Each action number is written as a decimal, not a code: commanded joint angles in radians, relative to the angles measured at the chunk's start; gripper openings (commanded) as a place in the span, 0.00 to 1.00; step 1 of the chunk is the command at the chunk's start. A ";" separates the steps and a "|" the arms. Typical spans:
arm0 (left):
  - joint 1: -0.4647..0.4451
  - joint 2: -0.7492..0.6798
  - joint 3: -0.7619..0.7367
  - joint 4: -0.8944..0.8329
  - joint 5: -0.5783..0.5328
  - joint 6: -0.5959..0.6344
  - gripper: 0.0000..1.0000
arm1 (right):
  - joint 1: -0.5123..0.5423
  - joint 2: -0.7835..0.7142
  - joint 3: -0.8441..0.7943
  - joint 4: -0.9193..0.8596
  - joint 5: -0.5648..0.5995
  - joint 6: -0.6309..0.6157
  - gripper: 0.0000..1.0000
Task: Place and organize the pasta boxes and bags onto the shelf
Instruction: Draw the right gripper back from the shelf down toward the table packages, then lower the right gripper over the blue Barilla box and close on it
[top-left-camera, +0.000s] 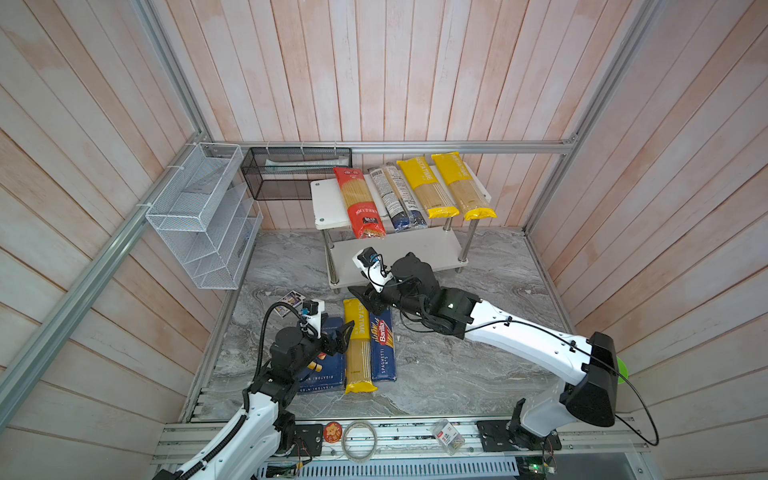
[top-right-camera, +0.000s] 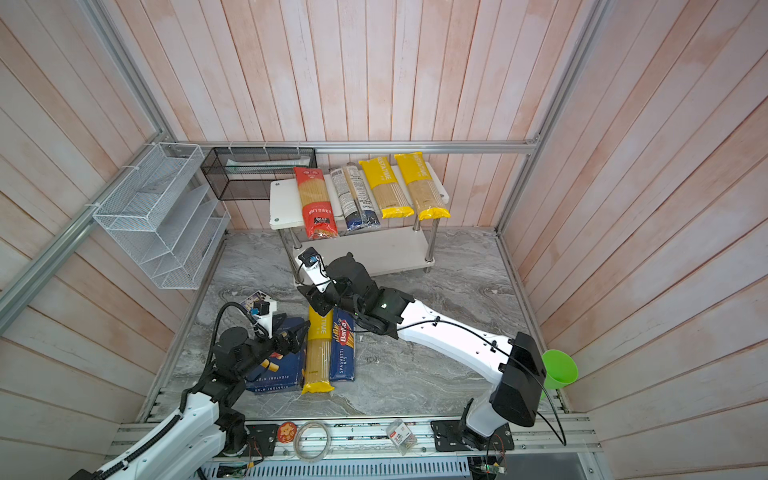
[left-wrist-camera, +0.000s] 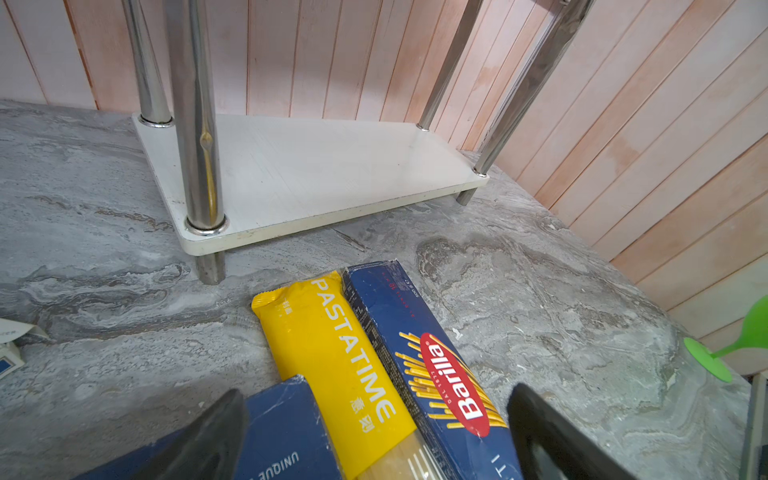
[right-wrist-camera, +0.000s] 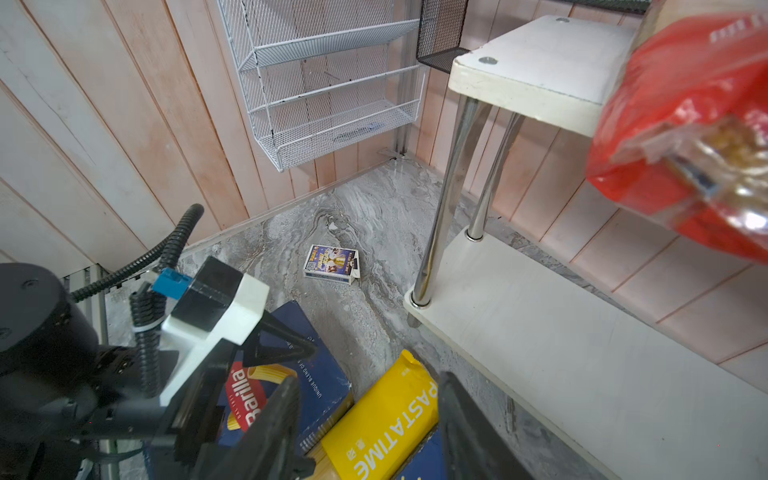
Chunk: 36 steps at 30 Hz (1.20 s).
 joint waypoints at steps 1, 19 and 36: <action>-0.002 -0.013 -0.011 0.010 0.009 0.003 1.00 | 0.021 -0.050 -0.071 0.009 0.074 0.061 0.54; -0.002 -0.011 -0.012 0.014 0.012 0.005 1.00 | 0.046 -0.178 -0.436 0.022 0.166 0.319 0.61; -0.003 0.022 -0.002 0.023 0.023 0.009 1.00 | 0.009 0.006 -0.513 0.068 0.134 0.500 0.76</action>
